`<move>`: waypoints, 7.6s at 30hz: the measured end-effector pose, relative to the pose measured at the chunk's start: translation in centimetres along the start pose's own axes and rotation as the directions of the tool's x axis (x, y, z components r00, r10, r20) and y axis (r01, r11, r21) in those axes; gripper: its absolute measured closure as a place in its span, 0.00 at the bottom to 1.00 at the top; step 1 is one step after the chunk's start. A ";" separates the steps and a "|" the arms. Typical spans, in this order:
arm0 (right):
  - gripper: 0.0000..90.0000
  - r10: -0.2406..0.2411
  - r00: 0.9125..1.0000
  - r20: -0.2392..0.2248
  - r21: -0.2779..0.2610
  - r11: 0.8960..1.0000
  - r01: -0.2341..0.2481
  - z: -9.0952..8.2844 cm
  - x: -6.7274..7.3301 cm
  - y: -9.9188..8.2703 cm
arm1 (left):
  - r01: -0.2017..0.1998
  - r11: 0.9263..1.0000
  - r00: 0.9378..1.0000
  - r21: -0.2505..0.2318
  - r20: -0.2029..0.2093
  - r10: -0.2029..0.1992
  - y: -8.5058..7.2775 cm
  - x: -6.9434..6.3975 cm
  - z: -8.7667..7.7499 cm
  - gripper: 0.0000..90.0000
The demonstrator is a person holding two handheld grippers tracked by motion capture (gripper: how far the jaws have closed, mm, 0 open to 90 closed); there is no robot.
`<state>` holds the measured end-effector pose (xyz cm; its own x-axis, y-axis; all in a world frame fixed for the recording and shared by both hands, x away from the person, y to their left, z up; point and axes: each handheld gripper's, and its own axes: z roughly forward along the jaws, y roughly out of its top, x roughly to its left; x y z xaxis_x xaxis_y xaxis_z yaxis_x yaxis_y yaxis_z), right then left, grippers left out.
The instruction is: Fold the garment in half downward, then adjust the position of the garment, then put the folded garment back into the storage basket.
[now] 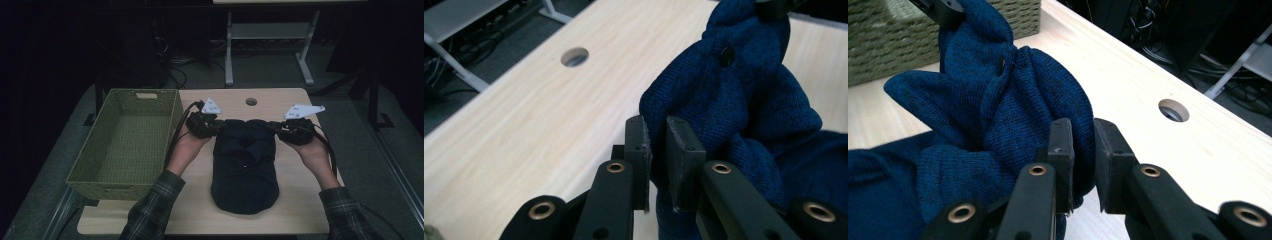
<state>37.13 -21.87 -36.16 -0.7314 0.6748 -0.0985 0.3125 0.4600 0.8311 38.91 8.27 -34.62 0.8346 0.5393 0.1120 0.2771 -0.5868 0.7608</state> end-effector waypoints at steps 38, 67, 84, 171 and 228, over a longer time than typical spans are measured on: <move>0.78 0.087 0.967 -0.238 0.108 0.992 -0.063 -3.0 7.4 -7.6 | 0.025 0.993 0.969 0.116 0.241 -0.053 -7.3 -6.9 -2.4 0.81; 0.72 0.103 0.956 -0.275 0.046 0.995 -0.094 -6.1 7.3 -7.9 | 0.026 0.996 0.980 0.089 0.192 -0.042 -5.9 -8.0 -4.5 0.85; 0.99 0.099 0.943 -0.316 0.134 0.989 -0.059 -2.6 7.9 -8.9 | 0.089 0.978 0.978 0.188 0.171 -0.122 -6.1 -5.8 1.7 1.00; 0.03 0.251 0.955 0.161 0.191 0.941 -0.279 -3.1 3.8 -16.3 | 0.198 0.924 0.908 0.326 0.295 -0.298 -8.9 -4.7 5.5 0.70; 0.03 0.262 0.950 0.170 0.190 0.937 -0.292 -3.1 3.8 -16.3 | 0.117 0.949 0.925 0.293 0.316 -0.212 3.4 0.0 -8.6 0.78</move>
<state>27.40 -28.62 -48.34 -0.5102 0.8595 0.0315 0.6218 0.3433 0.7039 35.77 11.48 -26.49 0.8635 0.4324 -0.2595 0.5003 -0.6703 0.5481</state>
